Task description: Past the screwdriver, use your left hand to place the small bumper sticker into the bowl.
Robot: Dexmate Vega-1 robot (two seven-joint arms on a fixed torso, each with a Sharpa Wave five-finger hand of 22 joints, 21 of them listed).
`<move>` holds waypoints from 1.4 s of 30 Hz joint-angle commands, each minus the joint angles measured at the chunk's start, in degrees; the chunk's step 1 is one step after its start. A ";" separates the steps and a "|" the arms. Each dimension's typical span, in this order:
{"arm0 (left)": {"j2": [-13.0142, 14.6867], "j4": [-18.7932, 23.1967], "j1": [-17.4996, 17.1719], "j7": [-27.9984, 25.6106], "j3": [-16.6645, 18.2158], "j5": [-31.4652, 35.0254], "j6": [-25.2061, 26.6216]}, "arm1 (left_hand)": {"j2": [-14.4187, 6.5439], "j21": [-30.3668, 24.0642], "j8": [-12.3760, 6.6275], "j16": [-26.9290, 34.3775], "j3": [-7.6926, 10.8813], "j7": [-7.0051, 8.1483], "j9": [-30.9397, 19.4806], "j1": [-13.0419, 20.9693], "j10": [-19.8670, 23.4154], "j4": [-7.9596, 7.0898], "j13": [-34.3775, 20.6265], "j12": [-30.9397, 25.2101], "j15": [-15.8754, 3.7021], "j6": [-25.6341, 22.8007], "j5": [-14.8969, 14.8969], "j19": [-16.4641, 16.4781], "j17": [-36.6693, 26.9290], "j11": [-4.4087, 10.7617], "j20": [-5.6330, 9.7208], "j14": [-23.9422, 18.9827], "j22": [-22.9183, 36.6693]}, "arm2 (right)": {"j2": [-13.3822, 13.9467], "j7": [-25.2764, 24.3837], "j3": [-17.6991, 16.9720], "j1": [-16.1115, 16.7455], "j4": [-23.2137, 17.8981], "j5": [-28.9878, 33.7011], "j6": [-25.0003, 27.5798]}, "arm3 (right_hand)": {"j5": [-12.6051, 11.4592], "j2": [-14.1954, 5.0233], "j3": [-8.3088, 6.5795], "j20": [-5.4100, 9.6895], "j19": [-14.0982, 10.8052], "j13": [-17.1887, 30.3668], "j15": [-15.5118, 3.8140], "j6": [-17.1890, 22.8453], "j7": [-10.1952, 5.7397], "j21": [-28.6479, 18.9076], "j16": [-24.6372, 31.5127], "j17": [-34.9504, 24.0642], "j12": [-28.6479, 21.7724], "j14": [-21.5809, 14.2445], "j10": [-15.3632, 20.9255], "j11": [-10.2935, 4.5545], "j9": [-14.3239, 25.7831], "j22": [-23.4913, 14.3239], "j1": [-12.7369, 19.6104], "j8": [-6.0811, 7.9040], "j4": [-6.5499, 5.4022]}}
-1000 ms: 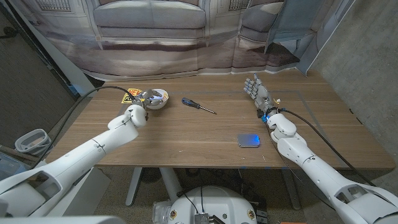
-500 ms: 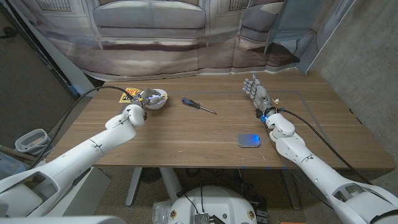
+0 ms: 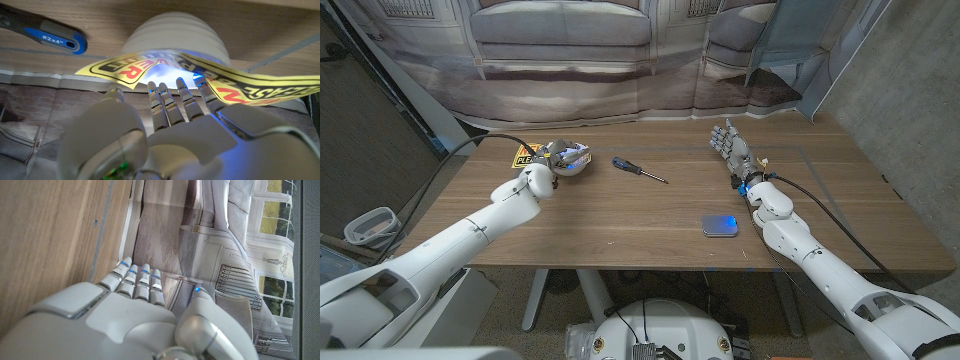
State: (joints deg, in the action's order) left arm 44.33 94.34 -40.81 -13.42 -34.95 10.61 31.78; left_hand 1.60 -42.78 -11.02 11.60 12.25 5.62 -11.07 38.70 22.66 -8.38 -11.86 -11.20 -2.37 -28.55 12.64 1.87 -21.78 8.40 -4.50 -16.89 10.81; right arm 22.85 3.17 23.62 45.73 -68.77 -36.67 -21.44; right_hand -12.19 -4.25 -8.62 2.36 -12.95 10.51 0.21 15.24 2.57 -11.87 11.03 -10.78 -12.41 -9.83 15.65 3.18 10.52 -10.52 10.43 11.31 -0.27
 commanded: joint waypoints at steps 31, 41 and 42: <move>1.55 4.75 -1.48 -1.57 1.81 0.56 1.16 | 0.24 0.65 0.04 0.22 -1.30 -0.16 -0.12 -2.28 -1.03 -0.33 -0.27 -0.04 -2.36 1.12 1.10 -0.62 0.40 0.11 -0.49 0.80 0.28 | 0.48 -0.25 -0.51 0.57 -1.24 -0.02 -0.64 | 0.24 -0.49 -0.22 1.12 -0.66 0.24 -0.11 0.47 -0.12 0.00 0.04 -0.29 0.01 -0.35 0.52 -0.02 0.24 -0.24 -0.04 -0.03 0.47; 2.21 6.23 -2.08 -1.98 2.48 0.86 1.63 | 0.21 0.80 -0.09 0.26 -1.49 -0.16 -0.11 -2.54 -1.19 -0.25 -0.25 -0.11 -2.18 1.12 1.38 -0.73 0.58 0.08 -0.64 0.94 0.29 | 0.23 -0.56 -0.53 0.52 -1.32 0.00 -0.81 | 0.25 -0.47 -0.20 1.09 -0.64 0.24 -0.08 0.46 -0.12 0.01 0.03 -0.29 0.02 -0.33 0.50 -0.10 0.24 -0.24 -0.03 -0.04 0.48; 2.30 6.42 -2.03 -1.98 2.38 1.13 1.94 | 0.21 0.82 -0.10 0.27 -1.50 -0.17 -0.11 -2.55 -1.17 -0.23 -0.25 -0.13 -2.18 1.11 1.41 -0.75 0.60 0.08 -0.67 0.92 0.29 | 0.26 -0.42 -0.48 0.48 -1.23 0.09 -0.94 | 0.26 -0.47 -0.20 1.09 -0.63 0.24 -0.06 0.44 -0.14 0.02 0.02 -0.29 0.01 -0.32 0.53 -0.01 0.24 -0.24 -0.03 -0.05 0.49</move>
State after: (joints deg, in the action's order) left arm 45.85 99.00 -42.39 -15.16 -33.11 11.11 32.76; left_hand 1.71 -42.35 -11.02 11.60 11.07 5.74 -11.07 36.43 21.94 -8.60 -11.85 -11.20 -2.45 -27.63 13.79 1.37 -21.25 8.50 -5.01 -16.21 10.80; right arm 23.27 2.86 23.11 46.21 -69.97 -36.84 -22.01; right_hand -12.19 -4.25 -8.88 2.36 -12.95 10.51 0.21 15.24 2.57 -11.87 11.03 -10.78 -12.41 -9.83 15.65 3.18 10.52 -10.51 10.43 11.31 -0.01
